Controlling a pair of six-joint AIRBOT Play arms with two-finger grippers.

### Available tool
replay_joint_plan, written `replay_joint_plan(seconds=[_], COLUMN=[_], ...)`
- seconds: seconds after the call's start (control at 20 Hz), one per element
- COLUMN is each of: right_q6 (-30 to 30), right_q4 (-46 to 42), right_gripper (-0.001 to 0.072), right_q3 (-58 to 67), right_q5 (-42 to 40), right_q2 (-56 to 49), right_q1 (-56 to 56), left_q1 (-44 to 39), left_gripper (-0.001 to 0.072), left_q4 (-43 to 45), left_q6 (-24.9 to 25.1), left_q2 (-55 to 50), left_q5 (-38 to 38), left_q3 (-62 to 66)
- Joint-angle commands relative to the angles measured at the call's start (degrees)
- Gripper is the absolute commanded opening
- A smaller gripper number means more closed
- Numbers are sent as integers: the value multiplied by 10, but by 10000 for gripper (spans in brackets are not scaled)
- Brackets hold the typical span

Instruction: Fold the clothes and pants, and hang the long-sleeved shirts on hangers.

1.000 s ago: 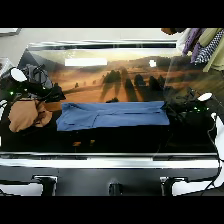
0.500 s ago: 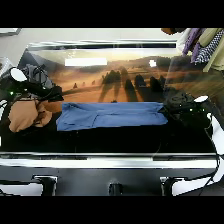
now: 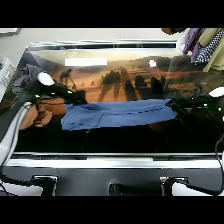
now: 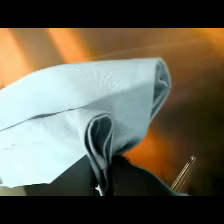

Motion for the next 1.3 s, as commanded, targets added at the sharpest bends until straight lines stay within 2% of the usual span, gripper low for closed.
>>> replay_joint_plan(seconds=[0.0, 0.15, 0.35, 0.5, 0.6, 1.05, 1.25], right_q6=[47, 75, 90, 102, 102, 101, 99], right_q4=[-39, -84, -98, -98, -99, -97, -97], right_gripper=[32, 32, 32, 32, 32, 32, 32], right_q3=[1, 32, 85, 92, 92, 92, 92], right_q5=[35, 87, 129, 155, 167, 167, 141], right_q2=[68, 105, 130, 138, 138, 138, 138], right_q1=[0, 0, 0, 0, 0, 0, 0], left_q1=[-108, -190, -257, -283, -293, -324, -319], left_gripper=[16, 15, 15, 15, 15, 14, 14], left_q4=[-26, -70, -195, -252, -278, -282, -284], left_q6=[-69, -106, -105, -105, -103, -116, -110], left_q2=[-33, -70, -122, -150, -161, -197, -195], left_q5=[92, 173, 251, 289, 299, 300, 288], left_q3=[-2, -1, 1, 1, 2, 57, 59])
